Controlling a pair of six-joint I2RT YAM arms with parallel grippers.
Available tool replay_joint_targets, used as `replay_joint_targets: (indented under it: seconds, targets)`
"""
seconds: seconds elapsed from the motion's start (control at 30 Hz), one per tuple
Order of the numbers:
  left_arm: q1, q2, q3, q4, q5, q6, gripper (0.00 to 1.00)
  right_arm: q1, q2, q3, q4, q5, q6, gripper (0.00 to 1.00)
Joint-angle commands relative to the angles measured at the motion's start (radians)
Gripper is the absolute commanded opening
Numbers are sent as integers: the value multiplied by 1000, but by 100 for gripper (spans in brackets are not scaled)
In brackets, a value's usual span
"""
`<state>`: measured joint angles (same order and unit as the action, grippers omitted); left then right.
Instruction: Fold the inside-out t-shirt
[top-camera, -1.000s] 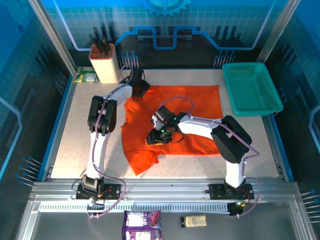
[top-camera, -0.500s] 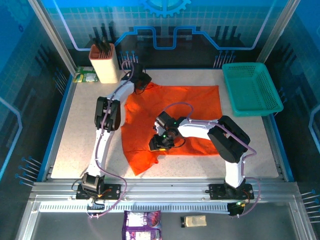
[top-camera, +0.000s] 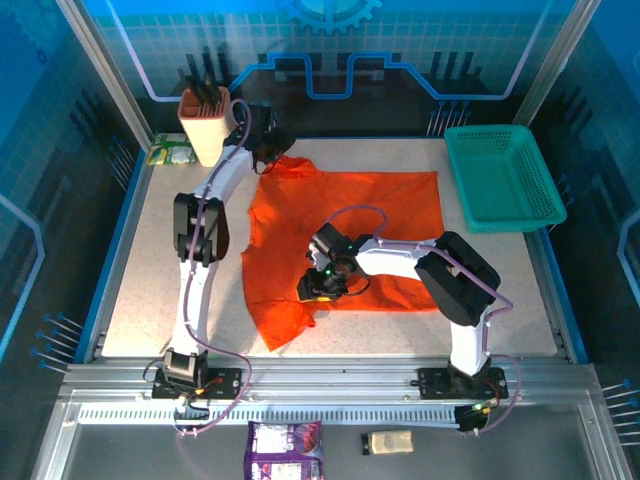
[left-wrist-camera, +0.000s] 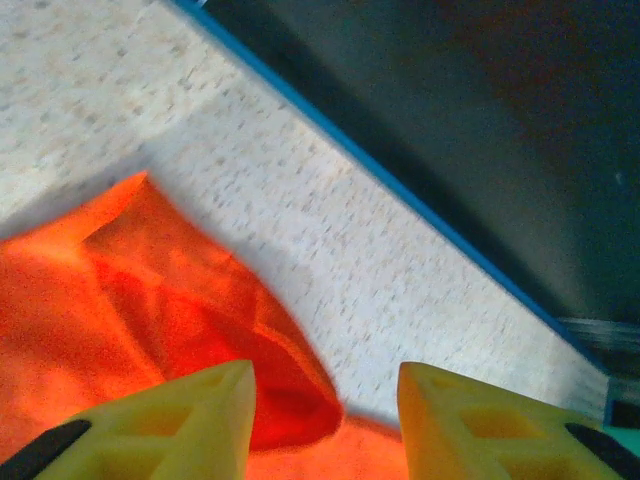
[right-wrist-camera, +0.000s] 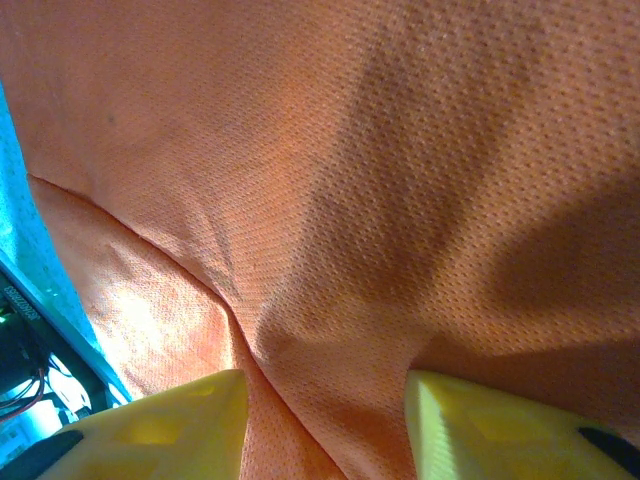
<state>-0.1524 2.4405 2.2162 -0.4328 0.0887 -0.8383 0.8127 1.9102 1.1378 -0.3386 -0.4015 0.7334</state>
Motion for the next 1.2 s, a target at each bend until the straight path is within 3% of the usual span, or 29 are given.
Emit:
replay_joint_targets:
  seconds: [0.0, 0.13, 0.33, 0.43, 0.73, 0.9, 1.17]
  targets:
    - [-6, -95, -159, 14, 37, -4, 46, 17, 3, -12, -20, 9, 1, 47]
    - [-7, -84, -241, 99, 92, -52, 51, 18, 2, -13, -24, 9, 0, 47]
    - [-9, 28, -131, 115, 100, -45, 52, 20, -5, -22, -22, 7, 3, 47]
    - [-3, 101, -59, 204, 100, -35, 52, 23, -3, -21, -20, 2, 10, 47]
    - [34, 400, 411, 274, 220, -22, 47, 39, -32, -12, -47, 27, 9, 47]
    - [52, 270, 285, 272, 307, 67, 47, 29, -64, -1, -37, 36, 1, 47]
    - [50, -76, -31, 114, 286, 217, 48, -87, -122, 87, -26, 27, -41, 47]
